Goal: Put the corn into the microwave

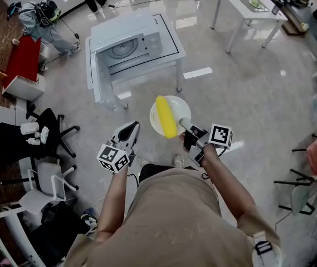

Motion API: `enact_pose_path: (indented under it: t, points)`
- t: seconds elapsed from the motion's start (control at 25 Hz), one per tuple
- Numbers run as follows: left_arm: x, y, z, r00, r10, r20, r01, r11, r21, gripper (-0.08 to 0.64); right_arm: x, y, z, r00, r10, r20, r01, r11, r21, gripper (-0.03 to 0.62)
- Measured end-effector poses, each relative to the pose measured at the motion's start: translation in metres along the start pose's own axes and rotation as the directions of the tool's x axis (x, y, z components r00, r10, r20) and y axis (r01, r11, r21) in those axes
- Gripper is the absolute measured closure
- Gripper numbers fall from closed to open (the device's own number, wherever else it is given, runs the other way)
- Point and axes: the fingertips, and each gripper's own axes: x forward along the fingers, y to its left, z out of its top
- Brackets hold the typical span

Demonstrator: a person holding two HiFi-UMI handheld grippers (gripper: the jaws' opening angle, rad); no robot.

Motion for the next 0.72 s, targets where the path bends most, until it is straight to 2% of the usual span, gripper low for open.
enact_pose_path:
  t: [0.2, 0.32, 0.72]
  points:
    - [0.007, -0.014, -0.005, 1.0, 0.002, -0.007, -0.002, 1.0, -0.008, 0.555, -0.014, -0.003, 0.012, 1.0, 0.002, -0.001, -0.002, 0.999, -0.04, 0.566]
    - [0.009, -0.01, -0.003, 1.0, 0.007, -0.008, -0.007, 1.0, -0.008, 0.554, -0.012, -0.007, 0.019, 1.0, -0.003, 0.008, 0.003, 1.0, -0.024, 0.566]
    - [0.04, 0.054, 0.016, 1.0, 0.005, 0.006, -0.005, 1.0, -0.018, 0.555, 0.047, 0.003, 0.052, 1.0, 0.027, -0.004, -0.028, 0.998, -0.058, 0.566]
